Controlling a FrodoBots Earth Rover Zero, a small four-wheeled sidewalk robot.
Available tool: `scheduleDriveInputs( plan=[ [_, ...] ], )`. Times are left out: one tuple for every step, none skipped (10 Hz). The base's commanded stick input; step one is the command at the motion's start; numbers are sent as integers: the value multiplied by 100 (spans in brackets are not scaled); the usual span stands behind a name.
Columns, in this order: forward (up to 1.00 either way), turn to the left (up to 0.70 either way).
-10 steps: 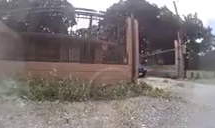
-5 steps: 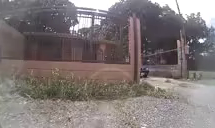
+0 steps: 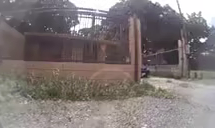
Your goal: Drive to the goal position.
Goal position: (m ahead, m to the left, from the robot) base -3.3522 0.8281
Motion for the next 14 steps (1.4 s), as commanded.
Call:
scheduleDriveInputs(
  plan=[
    [0, 50],
    [0, 50],
    [0, 50],
    [0, 50],
    [0, 50],
    [0, 50],
    [0, 50],
    [0, 50],
    [0, 50],
    [0, 50],
    [0, 50],
    [0, 50],
    [0, 50],
    [0, 50]
  ],
)
